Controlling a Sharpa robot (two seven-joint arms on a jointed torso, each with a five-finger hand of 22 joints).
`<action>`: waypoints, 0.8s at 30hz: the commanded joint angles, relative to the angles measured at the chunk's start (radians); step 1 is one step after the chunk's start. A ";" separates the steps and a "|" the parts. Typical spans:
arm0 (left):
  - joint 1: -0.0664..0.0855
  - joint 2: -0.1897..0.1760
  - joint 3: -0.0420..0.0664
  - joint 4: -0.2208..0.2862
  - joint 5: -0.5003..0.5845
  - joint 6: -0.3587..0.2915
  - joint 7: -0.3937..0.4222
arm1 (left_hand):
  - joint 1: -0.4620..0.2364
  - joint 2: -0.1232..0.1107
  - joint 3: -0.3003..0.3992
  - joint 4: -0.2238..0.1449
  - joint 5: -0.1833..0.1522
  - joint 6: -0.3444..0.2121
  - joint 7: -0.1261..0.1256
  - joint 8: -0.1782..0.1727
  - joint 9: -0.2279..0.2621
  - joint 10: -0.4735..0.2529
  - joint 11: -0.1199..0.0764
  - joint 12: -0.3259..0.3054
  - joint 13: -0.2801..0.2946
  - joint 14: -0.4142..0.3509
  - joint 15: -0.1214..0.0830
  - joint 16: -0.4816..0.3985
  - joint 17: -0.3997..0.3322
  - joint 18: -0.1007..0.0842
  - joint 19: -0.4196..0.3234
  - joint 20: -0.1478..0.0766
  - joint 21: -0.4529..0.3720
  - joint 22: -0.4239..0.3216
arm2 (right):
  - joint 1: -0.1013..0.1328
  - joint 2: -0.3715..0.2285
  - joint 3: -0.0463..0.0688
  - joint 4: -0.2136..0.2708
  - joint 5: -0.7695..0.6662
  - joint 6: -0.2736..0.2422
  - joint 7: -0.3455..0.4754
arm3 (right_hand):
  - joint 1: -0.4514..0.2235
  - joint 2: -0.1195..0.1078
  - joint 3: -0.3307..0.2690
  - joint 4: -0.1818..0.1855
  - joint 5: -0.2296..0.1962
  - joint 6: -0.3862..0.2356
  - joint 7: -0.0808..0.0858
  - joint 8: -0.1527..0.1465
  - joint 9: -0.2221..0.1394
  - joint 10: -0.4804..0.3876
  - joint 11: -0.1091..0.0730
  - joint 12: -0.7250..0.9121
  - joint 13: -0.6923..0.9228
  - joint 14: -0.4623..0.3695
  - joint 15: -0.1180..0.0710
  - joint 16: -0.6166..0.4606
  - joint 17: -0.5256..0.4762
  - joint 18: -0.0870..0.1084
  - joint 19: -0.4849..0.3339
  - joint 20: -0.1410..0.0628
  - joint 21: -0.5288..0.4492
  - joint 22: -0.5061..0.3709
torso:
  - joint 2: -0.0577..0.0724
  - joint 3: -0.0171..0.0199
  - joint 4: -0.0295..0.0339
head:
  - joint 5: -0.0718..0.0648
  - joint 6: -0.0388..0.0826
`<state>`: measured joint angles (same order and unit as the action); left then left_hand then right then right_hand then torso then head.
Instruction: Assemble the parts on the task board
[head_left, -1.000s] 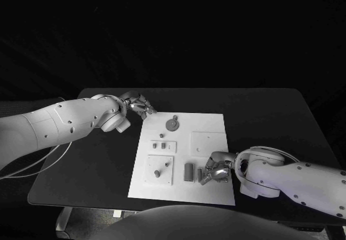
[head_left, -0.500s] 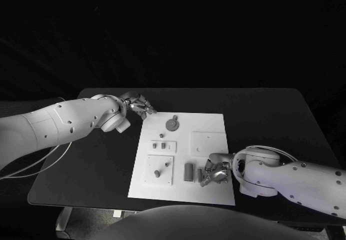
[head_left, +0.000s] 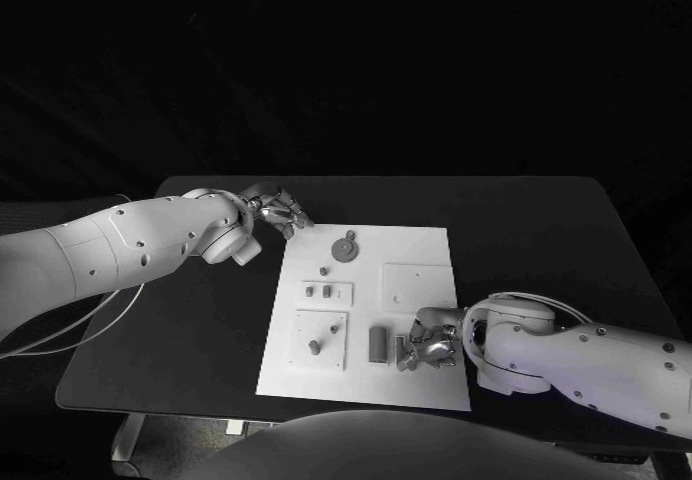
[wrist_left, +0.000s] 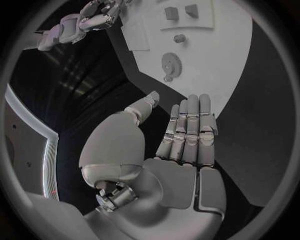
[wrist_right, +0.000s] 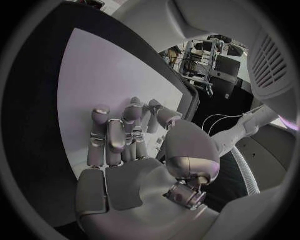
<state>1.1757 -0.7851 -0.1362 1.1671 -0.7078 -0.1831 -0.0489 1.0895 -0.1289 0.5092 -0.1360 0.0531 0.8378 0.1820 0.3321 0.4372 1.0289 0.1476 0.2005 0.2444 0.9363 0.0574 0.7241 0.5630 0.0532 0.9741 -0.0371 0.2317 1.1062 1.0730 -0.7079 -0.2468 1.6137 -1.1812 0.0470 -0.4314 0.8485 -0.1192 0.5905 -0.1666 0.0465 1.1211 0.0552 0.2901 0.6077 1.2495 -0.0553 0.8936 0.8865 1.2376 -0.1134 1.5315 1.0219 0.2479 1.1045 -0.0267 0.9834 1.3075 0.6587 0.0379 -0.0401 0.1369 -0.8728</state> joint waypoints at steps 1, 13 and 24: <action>0.001 0.001 0.000 0.002 -0.001 0.012 0.005 | 0.001 0.005 -0.006 0.001 -0.003 -0.003 0.001 -0.004 0.002 -0.003 0.003 0.005 -0.001 0.007 0.002 -0.004 0.001 0.010 0.008 -0.001 -0.006 0.001 | -0.003 0.005 0.000 -0.001 -0.013 0.022 -0.017 | -0.012 0.006 -0.002 0.007 0.003 0.006 0.000 0.002 0.000 0.010 0.000 0.001 -0.001 0.006 0.000 0.003 0.001 0.014 0.005 -0.003 -0.002 0.003 | 0.000 -0.0004 -0.0003 | 0.000 0.000; 0.001 0.000 0.000 0.002 -0.004 0.014 0.004 | 0.002 0.005 -0.006 0.001 -0.003 -0.003 0.001 -0.004 0.002 -0.003 0.003 0.006 -0.001 0.007 0.002 -0.005 0.002 0.010 0.008 -0.002 -0.006 0.001 | -0.004 0.008 0.000 -0.011 -0.052 0.033 -0.040 | -0.016 0.085 -0.004 -0.014 0.003 0.006 0.000 0.001 0.000 0.010 0.000 0.001 0.000 0.006 -0.003 0.004 0.004 0.014 0.001 -0.006 0.001 0.007 | 0.000 -0.0004 -0.0003 | 0.002 0.000; 0.001 0.000 0.000 0.002 -0.005 0.015 0.002 | 0.002 0.005 -0.006 0.000 -0.003 -0.003 0.001 -0.004 0.002 -0.003 0.002 0.006 -0.002 0.007 0.002 -0.005 0.003 0.010 0.008 -0.002 -0.006 0.001 | -0.004 0.012 0.000 -0.022 -0.058 0.030 -0.046 | -0.042 0.149 -0.008 -0.026 0.003 0.006 0.000 0.000 0.000 0.009 0.000 0.001 0.001 0.007 -0.003 0.005 0.009 0.014 -0.004 -0.003 0.002 0.010 | 0.000 0.0002 -0.0002 | 0.002 0.000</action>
<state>1.1757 -0.7864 -0.1362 1.1669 -0.7101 -0.1801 -0.0502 1.0895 -0.1289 0.5092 -0.1360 0.0532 0.8378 0.1820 0.3321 0.4379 1.0290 0.1475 0.2005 0.2445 0.9363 0.0574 0.7241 0.5647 0.0464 0.9741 -0.0371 0.2317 1.1062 1.0693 -0.6947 -0.2466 1.5996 -1.2114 0.0711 -0.4532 0.8146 0.0363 0.5825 -0.1921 0.0455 1.1229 0.0531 0.2962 0.6108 1.2546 -0.0573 0.8935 0.8867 1.2377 -0.1134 1.5315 1.0310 0.2488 1.1083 -0.0272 0.9834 1.3073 0.6586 0.0376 -0.0402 0.1394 -0.8728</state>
